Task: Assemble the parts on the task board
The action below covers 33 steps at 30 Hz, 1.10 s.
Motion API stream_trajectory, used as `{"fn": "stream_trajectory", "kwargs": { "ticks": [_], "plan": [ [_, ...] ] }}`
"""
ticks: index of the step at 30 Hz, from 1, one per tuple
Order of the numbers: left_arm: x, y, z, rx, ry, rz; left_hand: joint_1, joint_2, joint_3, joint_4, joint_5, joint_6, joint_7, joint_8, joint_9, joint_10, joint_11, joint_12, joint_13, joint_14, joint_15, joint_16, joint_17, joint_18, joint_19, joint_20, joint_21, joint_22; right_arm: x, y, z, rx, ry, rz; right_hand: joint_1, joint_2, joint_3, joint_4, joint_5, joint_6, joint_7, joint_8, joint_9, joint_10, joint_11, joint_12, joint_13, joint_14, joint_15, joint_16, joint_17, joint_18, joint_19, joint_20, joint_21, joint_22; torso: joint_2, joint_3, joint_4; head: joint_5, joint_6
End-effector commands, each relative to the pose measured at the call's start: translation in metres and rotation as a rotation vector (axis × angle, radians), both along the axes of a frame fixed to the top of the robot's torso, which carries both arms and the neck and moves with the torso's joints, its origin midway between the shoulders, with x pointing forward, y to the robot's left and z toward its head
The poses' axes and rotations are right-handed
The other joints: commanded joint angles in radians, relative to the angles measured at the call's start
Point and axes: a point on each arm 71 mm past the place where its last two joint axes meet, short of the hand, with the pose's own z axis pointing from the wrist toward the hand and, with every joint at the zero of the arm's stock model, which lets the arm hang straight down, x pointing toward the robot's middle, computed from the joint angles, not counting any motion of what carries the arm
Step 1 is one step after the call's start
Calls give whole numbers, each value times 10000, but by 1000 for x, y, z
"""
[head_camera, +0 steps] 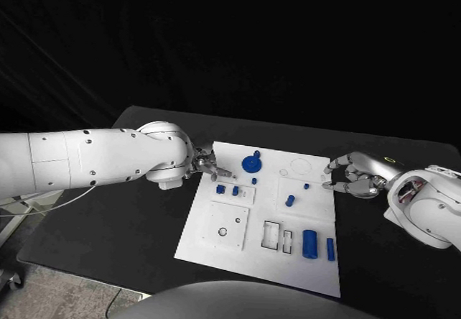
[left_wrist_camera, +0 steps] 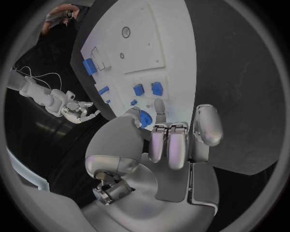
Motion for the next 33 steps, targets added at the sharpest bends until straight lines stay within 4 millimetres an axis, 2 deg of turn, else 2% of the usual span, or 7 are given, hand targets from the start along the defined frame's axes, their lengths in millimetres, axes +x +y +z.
{"fn": "stream_trajectory", "kwargs": {
  "ticks": [1, 7, 10, 13, 16, 26, 33],
  "plan": [
    [1, -2, 10, -1014, -1119, 214, -84, 116, -69, -4, 123, -77, 6, 54, 24, 1053, 71, -20, 2625, 1048, 48, 24, 2628, 121, -28, 66, -80, 1021, 0, 0, -1, -28, 58, 33, 20, 52, 11, -61, 52, 57, 1, -41, -20, 1057, 66, 39, 2635, 1045, 72, 34, 2631, 96, -67, -30, -50, 1695, -27, 2, -3, -3, -2],
    [-5, 4, 6, -896, -813, 288, 320, 219, 9, -26, 773, -176, -7, 88, 53, 675, 69, -306, 2259, 1048, 58, 24, 2628, 163, -175, 80, -273, 980, 0, 0, -3, -8, 64, 20, 26, 74, 19, -75, 134, 66, 2, -44, -35, 1057, 67, 39, 2635, 1045, 72, 34, 2631, 96, -66, -30, -53, 1696, -38, 6, -12, 6, -2],
    [-8, 8, 5, -728, -588, 324, 1037, 7, 190, -155, 1281, -238, -35, 88, 45, 646, 46, -332, 2230, 1048, 36, 24, 2628, 172, -200, 72, -326, 997, -1, 0, -3, 4, 60, 16, 30, 80, 22, -83, 165, 69, 2, -45, -41, 1057, 67, 39, 2635, 1045, 71, 34, 2631, 97, -68, -29, -59, 1694, -23, -3, 0, -15, -2],
    [-10, 12, 2, -462, -317, 369, 1550, -209, 281, -152, 1294, -245, -45, 93, 26, 648, 33, -332, 2230, 1048, 30, 24, 2628, 174, -198, 58, -353, 1022, -1, 0, -4, 25, 44, 16, 33, 84, 25, -89, 188, 72, 2, -46, -47, 1057, 67, 39, 2635, 1045, 71, 34, 2631, 95, -63, -29, -50, 1697, -22, -3, 10, 6, -2],
    [-11, 14, -1, -137, -89, 387, 1741, -302, 273, -72, 1043, -245, -32, 92, 4, 650, 39, -331, 2231, 1048, 34, 24, 2628, 171, -192, 59, -370, 1043, -1, 0, -4, 74, -9, 31, 34, 84, 25, -89, 190, 72, 2, -46, -47, 1057, 67, 39, 2635, 1045, 71, 34, 2631, 95, -63, -29, -49, 1698, -19, -6, 0, 17, -2],
    [-13, 10, -10, 453, 618, 261, 1148, -145, -271, -13, -595, -99, -64, 657, 366, 768, 21, -237, 2344, 1048, 19, 24, 2628, 168, -147, 46, -420, 1122, -1, 1, -3, 329, -307, 126, 52, 91, 33, -111, 247, 91, 3, -41, -56, 1057, 67, 39, 2635, 1045, 71, 34, 2631, 91, -53, -29, -34, 1703, 2, -12, -8, 29, -2],
    [-12, 7, -15, 358, 815, 360, 880, 0, -626, -18, -962, -496, 67, 393, 178, 609, 122, -353, 2200, 1048, 94, 24, 2628, 193, -256, 99, -607, 1105, -2, 3, -1, 482, -475, 227, 108, 84, 49, -161, 293, 108, -2, -38, -69, 1057, 64, 39, 2635, 1045, 71, 34, 2631, 87, -43, -29, -17, 1710, 7, -13, 1, 27, -2]
  ]
}}
